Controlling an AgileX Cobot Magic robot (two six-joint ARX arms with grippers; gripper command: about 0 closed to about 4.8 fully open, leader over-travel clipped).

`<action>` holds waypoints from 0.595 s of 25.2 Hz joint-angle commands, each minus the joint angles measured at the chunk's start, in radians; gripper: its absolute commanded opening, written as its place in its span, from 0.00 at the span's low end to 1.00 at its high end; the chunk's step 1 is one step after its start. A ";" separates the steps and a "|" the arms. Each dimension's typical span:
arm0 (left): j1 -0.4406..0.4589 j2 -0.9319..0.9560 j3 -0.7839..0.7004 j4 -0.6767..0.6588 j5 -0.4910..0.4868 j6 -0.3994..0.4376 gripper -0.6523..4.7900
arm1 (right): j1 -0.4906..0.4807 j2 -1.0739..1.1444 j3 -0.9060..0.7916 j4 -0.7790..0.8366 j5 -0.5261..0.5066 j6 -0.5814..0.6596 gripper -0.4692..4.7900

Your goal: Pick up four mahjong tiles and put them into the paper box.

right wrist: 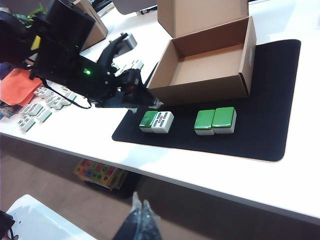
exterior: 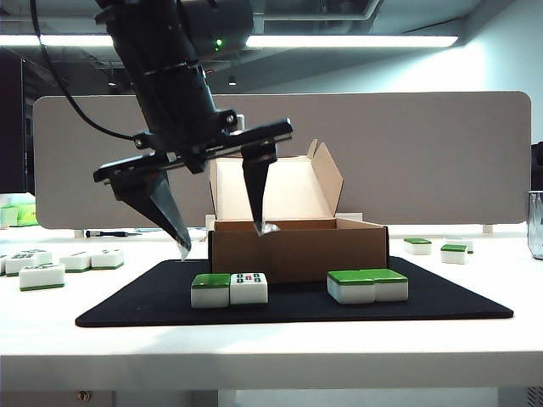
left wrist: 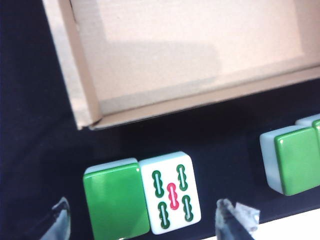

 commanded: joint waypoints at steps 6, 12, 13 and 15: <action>-0.002 0.042 0.003 0.004 -0.010 -0.003 0.81 | 0.000 0.000 0.003 0.016 0.002 -0.004 0.09; -0.020 0.073 0.003 0.005 -0.007 -0.003 0.81 | 0.000 0.000 0.003 0.016 0.002 -0.004 0.09; -0.022 0.079 0.004 0.005 -0.006 -0.003 0.81 | 0.000 0.000 0.003 0.016 0.002 -0.004 0.09; -0.031 0.100 0.004 0.003 -0.006 -0.002 0.81 | 0.000 0.000 0.003 0.016 0.002 -0.004 0.09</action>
